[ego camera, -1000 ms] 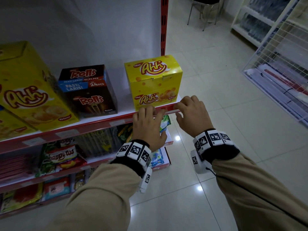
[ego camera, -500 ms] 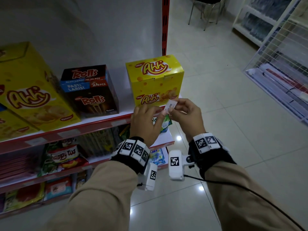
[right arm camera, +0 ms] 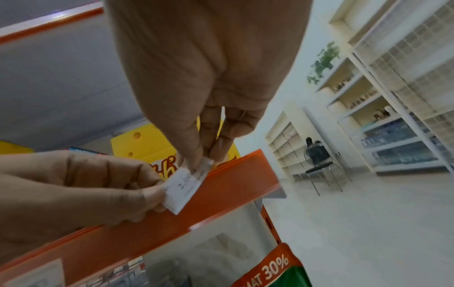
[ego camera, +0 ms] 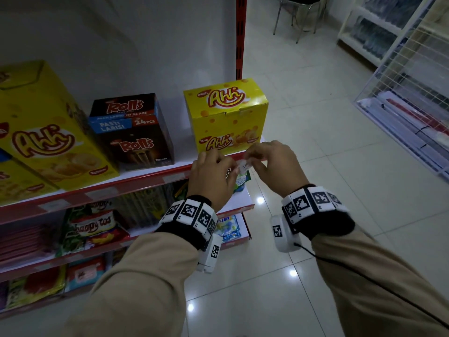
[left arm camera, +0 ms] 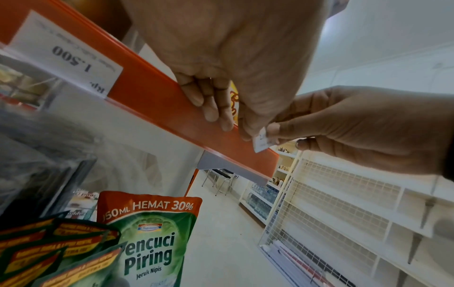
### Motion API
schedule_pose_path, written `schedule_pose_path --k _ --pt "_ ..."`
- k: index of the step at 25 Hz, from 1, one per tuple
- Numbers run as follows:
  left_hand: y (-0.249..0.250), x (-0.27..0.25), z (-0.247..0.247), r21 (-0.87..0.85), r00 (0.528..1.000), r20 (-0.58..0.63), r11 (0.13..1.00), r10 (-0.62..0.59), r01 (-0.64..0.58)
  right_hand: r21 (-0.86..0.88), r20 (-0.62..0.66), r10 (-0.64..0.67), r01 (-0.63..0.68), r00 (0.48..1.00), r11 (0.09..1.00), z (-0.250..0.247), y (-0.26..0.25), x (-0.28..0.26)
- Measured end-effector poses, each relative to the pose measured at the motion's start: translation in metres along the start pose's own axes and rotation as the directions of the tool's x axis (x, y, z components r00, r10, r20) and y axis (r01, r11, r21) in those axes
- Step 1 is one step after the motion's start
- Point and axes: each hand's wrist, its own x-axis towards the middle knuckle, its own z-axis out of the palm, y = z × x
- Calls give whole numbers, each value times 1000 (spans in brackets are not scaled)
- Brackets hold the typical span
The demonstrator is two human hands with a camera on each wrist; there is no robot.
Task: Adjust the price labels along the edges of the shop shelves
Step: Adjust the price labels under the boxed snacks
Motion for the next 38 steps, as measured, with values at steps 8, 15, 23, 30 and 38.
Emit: schedule_pose_path --k 8,15,23,30,38 --pt "-6 2 -11 64 999 28 998 -20 18 247 -177 114 -68 978 967 11 4 10" --pt "-7 -1 -5 6 998 24 998 -55 55 254 -73 75 -55 994 966 17 4 8" --pt "-4 -1 0 102 999 -10 993 -52 53 95 -78 -27 34 997 995 18 12 8" --pt "0 -1 2 178 999 -18 983 -49 52 -238 18 -137 138 990 961 18 14 10" --pt "2 -3 1 198 1000 -15 980 -27 29 -305 92 -134 156 987 939 20 17 7"
